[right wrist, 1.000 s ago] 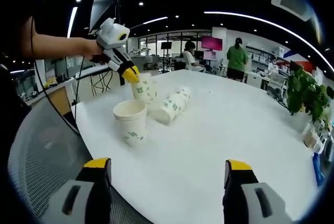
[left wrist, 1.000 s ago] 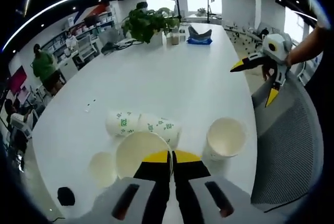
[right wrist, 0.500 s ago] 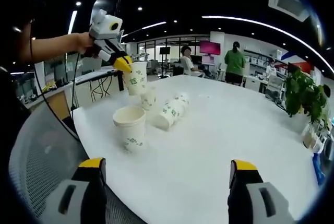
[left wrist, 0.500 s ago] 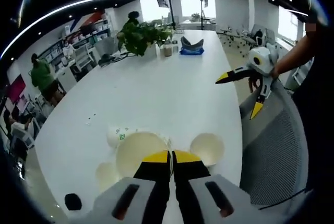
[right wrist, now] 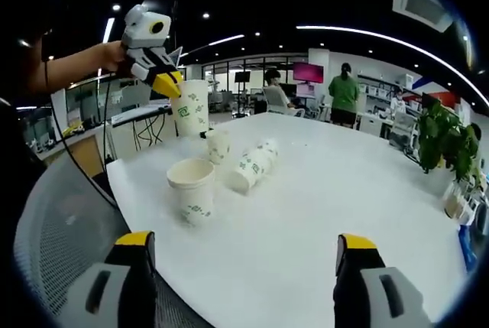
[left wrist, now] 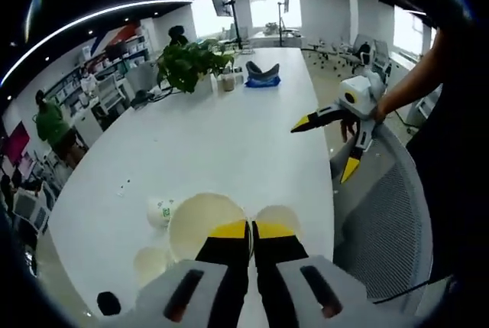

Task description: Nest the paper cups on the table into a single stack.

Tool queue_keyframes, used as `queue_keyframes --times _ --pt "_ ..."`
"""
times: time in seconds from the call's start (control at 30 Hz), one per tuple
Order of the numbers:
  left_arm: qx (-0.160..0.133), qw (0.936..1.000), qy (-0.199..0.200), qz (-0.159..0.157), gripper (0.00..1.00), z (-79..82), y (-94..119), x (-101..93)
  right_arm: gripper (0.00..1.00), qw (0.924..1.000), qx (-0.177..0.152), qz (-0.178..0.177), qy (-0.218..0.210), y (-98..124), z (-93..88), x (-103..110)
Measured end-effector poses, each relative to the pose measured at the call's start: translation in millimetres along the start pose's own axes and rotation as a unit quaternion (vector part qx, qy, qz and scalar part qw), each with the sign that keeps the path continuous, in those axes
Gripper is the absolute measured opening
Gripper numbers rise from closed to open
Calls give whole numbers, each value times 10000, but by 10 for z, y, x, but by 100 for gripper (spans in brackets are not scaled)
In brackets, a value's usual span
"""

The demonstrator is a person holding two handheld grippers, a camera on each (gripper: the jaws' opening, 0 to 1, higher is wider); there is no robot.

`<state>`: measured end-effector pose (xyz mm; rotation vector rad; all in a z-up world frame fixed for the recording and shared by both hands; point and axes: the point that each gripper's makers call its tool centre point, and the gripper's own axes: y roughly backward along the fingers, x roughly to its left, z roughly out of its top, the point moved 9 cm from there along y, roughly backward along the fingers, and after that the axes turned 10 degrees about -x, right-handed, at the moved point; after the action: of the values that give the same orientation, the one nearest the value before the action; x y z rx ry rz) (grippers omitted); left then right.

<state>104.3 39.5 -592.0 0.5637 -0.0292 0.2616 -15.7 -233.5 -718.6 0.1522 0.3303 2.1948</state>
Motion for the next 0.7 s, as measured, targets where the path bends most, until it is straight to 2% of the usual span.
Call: queue_keyframes --times 0.13,0.47,0.7 --pt "-20 10000 -16 -74 0 20 3 -32 100 10000 54 1 -4 -2 -13 -1" --pt "-34 9991 -105 -414 0 55 -116 -252 98 9999 127 -1 5 -4 -36 -7" --pt "-62 9985 -129 -537 0 12 -203 -286 97 9998 176 -3 5 -7 -44 -6"
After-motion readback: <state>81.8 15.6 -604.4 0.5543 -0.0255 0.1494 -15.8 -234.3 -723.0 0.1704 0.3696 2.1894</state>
